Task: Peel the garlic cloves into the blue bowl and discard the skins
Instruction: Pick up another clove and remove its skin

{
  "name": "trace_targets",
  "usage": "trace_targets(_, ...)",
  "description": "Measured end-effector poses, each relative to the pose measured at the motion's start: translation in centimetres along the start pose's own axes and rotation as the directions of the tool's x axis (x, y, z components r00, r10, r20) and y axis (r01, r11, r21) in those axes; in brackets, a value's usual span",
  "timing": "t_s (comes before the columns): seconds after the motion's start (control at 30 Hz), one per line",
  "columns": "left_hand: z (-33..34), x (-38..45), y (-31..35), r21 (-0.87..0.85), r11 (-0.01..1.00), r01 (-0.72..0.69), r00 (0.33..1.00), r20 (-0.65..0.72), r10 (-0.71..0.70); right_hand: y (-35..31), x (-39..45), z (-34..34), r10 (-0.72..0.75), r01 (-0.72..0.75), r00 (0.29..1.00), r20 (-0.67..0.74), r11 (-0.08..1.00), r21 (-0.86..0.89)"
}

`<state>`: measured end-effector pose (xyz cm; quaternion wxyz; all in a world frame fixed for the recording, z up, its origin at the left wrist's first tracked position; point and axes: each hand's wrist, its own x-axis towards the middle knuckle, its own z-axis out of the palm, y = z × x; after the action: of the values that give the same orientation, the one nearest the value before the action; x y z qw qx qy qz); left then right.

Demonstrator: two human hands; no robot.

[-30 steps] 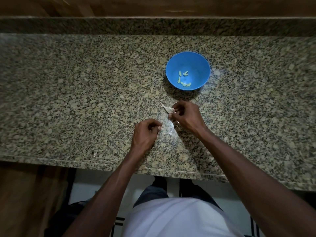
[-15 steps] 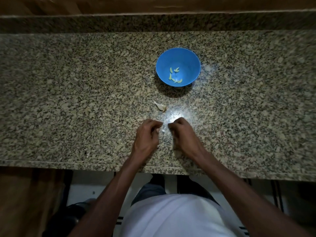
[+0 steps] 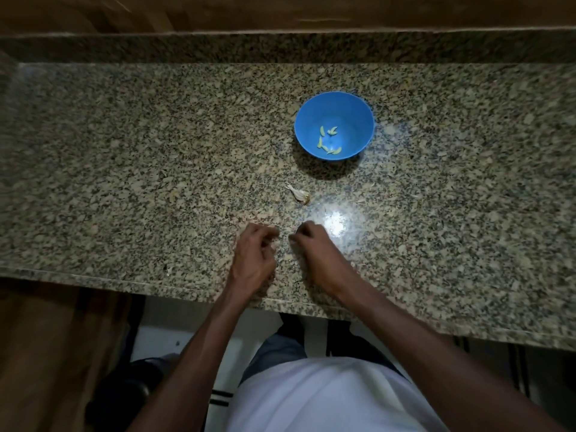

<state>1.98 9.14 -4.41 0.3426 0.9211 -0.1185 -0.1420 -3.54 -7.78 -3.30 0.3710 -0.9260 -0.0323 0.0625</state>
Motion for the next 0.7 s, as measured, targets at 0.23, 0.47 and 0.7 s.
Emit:
trace_targets(0.23, -0.4, -1.2, 0.3, -0.037, 0.996, 0.081, 0.967, -0.24, -0.087, 2.1, 0.6, -3.3, 0.121, -0.119, 0.992, -0.033, 0.992, 0.041)
trace_targets(0.47, 0.0, 3.0, 0.2, 0.246, 0.968, 0.057, 0.992, -0.124, -0.027, 0.9, 2.3, -0.6, -0.024, 0.021, 0.999, -0.031, 0.994, -0.11)
trace_targets(0.7, -1.4, -3.0, -1.8, 0.158, 0.973, -0.169, 0.985, 0.005, 0.17, -0.2, 0.2, -0.8, -0.039, 0.039, 0.993, 0.109, 0.999, 0.008)
